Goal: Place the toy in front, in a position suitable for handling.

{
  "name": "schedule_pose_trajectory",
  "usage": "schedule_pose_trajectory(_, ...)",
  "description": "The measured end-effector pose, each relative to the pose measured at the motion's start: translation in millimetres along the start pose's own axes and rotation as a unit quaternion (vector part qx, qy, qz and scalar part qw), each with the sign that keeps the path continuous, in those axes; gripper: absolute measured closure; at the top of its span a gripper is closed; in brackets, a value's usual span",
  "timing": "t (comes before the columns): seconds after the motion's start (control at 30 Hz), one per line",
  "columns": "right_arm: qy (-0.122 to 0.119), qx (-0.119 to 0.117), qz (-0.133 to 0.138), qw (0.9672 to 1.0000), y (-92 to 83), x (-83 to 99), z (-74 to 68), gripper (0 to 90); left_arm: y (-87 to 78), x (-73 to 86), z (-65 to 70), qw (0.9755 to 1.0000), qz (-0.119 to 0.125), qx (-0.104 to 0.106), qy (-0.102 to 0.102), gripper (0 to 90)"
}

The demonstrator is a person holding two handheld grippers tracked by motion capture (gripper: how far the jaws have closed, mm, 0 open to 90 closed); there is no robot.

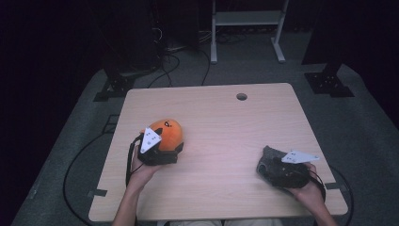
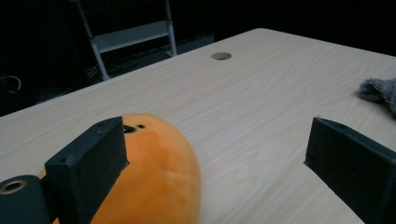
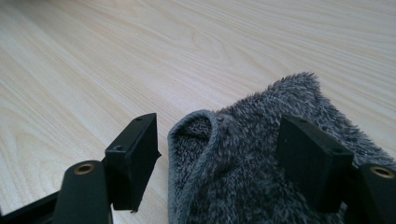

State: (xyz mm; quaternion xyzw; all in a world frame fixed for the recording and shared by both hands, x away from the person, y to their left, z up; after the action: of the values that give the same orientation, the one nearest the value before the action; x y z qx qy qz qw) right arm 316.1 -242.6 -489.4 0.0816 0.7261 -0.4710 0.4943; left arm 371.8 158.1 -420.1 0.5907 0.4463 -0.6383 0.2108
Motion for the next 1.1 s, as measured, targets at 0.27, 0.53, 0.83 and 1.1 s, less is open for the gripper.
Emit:
schedule_pose_trajectory(0.27,-0.003,-0.002,-0.001,1.0000,0.0,-0.2,-1.8,28.4,-7.0,4.3,-24.4,0.9993,0.017,-0.024,-0.022,6.2)
schedule_pose_trajectory(0.53,-0.002,-0.003,0.000,1.0000,-0.2,-0.3,-1.5,28.5,-3.5,20.5,-45.3,0.9989,-0.002,-0.039,-0.025,10.9)
schedule_pose_trajectory(0.83,-0.001,-0.003,0.001,1.0000,-1.2,-0.2,-2.5,28.6,5.6,31.9,-54.9,0.9982,-0.031,-0.043,-0.027,12.3)
schedule_pose_trajectory(1.1,0.000,-0.002,0.002,1.0000,-1.7,0.2,-2.3,28.6,14.4,41.6,-59.1,0.9956,-0.051,-0.050,-0.060,9.7)
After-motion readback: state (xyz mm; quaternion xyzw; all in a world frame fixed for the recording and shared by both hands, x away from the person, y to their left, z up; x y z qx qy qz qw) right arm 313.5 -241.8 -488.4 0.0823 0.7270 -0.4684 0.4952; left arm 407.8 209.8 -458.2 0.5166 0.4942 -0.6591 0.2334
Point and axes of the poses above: each handheld gripper's, and its own axes: y roughly forward along the jaws, x roughly out of its underside, z roughly to its right, the point moved 5 cm from there along y, roughly forward along the jaws, and after that the axes turned 2 degrees about -x, right-handed, at the moved point
